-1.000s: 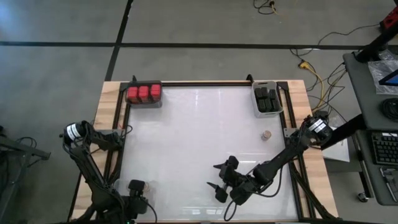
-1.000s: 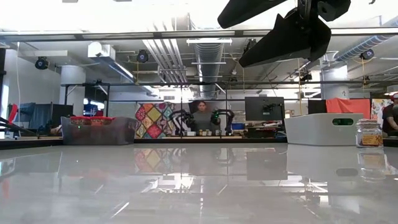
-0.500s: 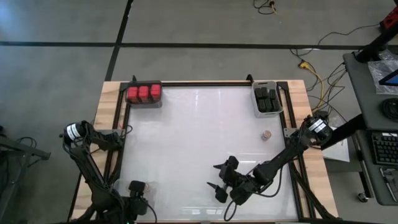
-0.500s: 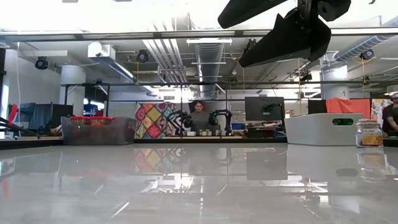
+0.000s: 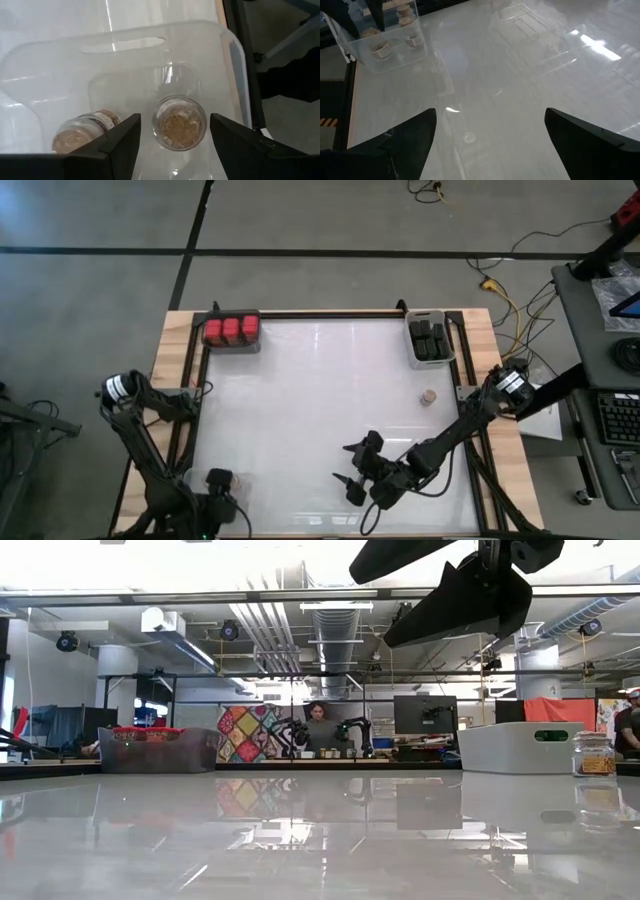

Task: Sort spices by type
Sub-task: Put the brown seasoning bottle into the transparent bin

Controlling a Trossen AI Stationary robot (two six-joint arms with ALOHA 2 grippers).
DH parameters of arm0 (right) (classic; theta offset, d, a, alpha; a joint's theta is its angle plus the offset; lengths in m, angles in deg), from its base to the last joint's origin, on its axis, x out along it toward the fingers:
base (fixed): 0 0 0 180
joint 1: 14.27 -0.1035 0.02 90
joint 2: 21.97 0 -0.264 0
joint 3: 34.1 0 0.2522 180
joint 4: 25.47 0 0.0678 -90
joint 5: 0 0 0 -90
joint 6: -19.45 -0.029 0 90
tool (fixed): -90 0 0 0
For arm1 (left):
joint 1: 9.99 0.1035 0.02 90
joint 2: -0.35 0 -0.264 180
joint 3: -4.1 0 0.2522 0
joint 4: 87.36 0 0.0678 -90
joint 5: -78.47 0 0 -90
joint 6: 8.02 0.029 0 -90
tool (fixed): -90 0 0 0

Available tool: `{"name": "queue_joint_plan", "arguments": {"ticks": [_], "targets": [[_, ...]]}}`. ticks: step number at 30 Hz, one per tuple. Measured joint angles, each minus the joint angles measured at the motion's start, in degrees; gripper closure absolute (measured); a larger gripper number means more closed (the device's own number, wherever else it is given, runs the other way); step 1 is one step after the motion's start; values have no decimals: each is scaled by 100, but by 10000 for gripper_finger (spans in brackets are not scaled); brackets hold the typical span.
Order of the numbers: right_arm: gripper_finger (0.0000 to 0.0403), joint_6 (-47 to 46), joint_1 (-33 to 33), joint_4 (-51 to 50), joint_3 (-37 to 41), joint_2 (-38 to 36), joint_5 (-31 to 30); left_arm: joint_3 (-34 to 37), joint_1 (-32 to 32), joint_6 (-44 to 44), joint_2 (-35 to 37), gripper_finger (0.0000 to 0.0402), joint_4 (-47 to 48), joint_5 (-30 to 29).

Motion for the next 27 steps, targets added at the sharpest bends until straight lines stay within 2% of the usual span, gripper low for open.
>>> {"name": "queue_joint_plan", "arguments": {"ticks": [9,16,19,21,25,27], "targets": [[39,-85,86,-370,0,-60,49,0,90,-8,534,181,416,-441],[39,-1189,534,-2596,0,-880,51,0,273,101,1158,181,980,-874],[39,-1413,754,-3539,-3,-1391,363,0,312,125,1439,181,1123,-1081],[39,-1563,939,-4129,-4,-1681,578,0,319,129,1601,181,1076,-1598],[39,-2227,1490,-5241,19,-2077,903,102,331,20,1706,181,485,-3298],[39,-2345,1844,-5719,66,-2164,1289,217,440,261,1690,181,-13,-3687]]}}
